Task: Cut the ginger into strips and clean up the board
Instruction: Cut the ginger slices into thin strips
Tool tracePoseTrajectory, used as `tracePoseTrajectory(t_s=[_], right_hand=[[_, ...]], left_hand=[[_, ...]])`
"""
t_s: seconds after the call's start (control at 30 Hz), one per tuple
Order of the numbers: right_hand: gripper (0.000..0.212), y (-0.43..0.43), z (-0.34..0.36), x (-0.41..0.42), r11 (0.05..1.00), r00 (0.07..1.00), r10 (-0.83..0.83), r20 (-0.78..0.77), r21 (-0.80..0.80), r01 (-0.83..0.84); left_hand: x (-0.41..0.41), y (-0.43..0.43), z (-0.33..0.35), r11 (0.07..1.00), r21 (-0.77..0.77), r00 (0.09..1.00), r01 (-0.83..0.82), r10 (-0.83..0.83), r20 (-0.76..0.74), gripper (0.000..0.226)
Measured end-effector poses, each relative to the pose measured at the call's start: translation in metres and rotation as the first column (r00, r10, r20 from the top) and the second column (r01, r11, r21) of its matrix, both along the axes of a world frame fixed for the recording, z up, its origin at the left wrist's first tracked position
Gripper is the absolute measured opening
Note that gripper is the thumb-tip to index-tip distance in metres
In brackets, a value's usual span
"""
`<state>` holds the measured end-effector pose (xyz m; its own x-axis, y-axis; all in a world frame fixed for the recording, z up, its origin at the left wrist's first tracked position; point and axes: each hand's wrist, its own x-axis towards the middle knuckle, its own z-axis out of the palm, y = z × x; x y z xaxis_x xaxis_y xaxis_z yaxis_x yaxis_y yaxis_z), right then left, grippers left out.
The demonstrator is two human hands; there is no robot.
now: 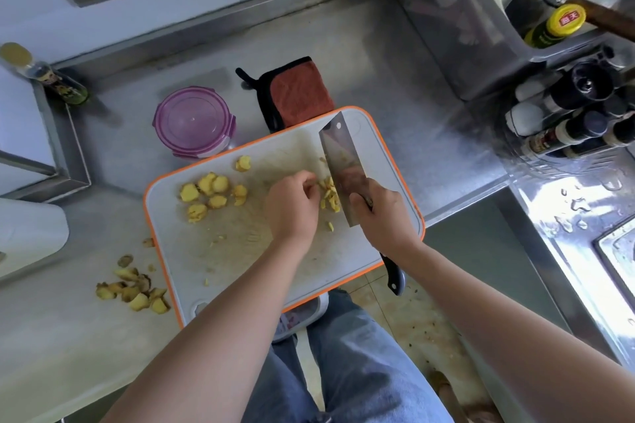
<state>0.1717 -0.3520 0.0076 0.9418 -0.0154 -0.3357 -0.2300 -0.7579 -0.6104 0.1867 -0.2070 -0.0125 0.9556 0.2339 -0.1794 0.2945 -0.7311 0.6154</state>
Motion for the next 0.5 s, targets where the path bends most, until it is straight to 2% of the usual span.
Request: tracePoseTrajectory(t_s=[0.17,0.33,0.5], right_hand=[[0.021,-0.0023,-0.0014,-0.0014,1.000,1.000,0.013,-0.002,0.014,-0.013],[0.021,-0.0039,0.0004,-0.0011,1.000,1.000,0.014,-0.013,0.024,-0.013],[0.020,-0.0024,-0.0007,0.0005,0.999,1.000,0.018,-0.010,0.035,-0.018]], left_hand=[[0.0052,-0.0047,-0.0026,0.987,0.150,0.998,0.058,-0.058,-0.006,0.008],[0.0091,-0.0043,-0.0034,0.987,0.135,0.996,0.089,-0.088,-0.016,0.003],[0.0074,0.0042,-0.0058,0.973,0.153,0.984,0.175,-0.176,-0.007,0.018]])
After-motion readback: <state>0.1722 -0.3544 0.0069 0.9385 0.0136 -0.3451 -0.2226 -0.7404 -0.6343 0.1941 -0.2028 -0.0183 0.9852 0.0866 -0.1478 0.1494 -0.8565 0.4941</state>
